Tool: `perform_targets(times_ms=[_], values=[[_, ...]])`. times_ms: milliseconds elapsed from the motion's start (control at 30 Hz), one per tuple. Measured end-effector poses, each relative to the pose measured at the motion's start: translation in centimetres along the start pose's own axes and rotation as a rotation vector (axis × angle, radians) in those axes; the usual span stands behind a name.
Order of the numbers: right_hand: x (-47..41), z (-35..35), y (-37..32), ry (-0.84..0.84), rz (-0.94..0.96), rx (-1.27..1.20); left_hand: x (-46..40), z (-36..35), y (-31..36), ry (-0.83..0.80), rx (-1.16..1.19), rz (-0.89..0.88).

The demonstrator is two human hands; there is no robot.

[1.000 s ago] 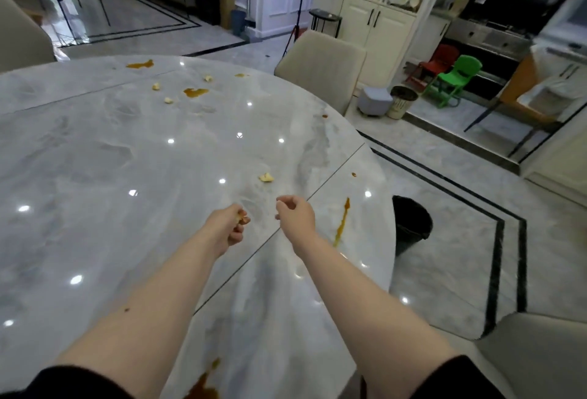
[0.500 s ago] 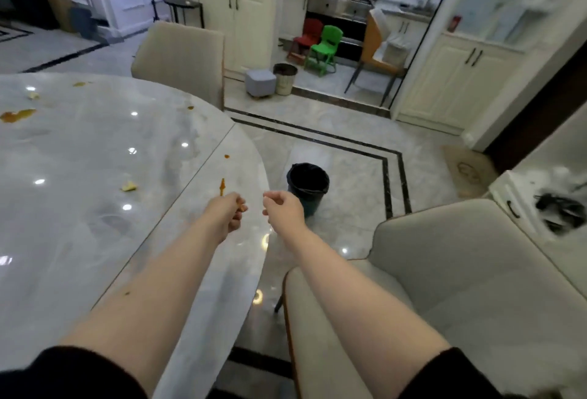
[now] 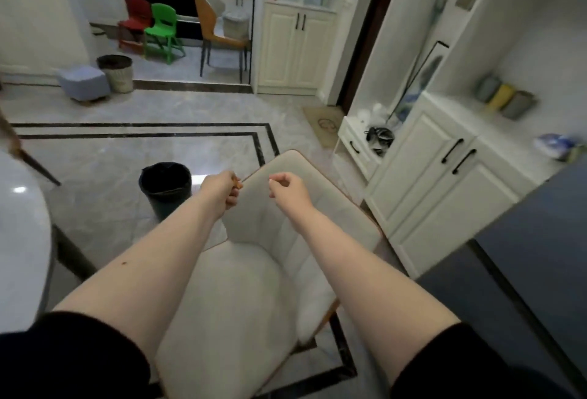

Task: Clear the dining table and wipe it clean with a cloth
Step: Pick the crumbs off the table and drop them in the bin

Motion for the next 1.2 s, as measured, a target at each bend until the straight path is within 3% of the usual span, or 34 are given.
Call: perform_targets(times_ms=[200, 567, 1000, 1200], values=[[-6.1, 11.0, 2.6, 0.113, -0.069, -0.043, 3.0, -12.2, -1.0, -0.116, -0.063, 0.002], [-14.5, 17.8, 6.7, 0.196, -0.151, -0.064, 1.0, -25.7, -1.7, -0.192, -0.181, 0.044], [-26.9, 18.3, 7.1, 0.171, -0.159, -0.018, -5.1, -34.8, 2.4, -0.159, -0.218, 0.087], [-35.3, 14.5, 6.1, 0.009, -0.144, 0.007, -10.0, -36.6, 5.3, -0.033, -0.117, 0.079]])
Point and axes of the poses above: each hand's wrist, its own x-axis away from the middle knuckle, its own z-axis out of the back of the hand, y = z × x, the point moved 7 cm from there along -x, towards the middle knuckle, and after that the axes turned 14 degrees about y, right-handed, at the moved point
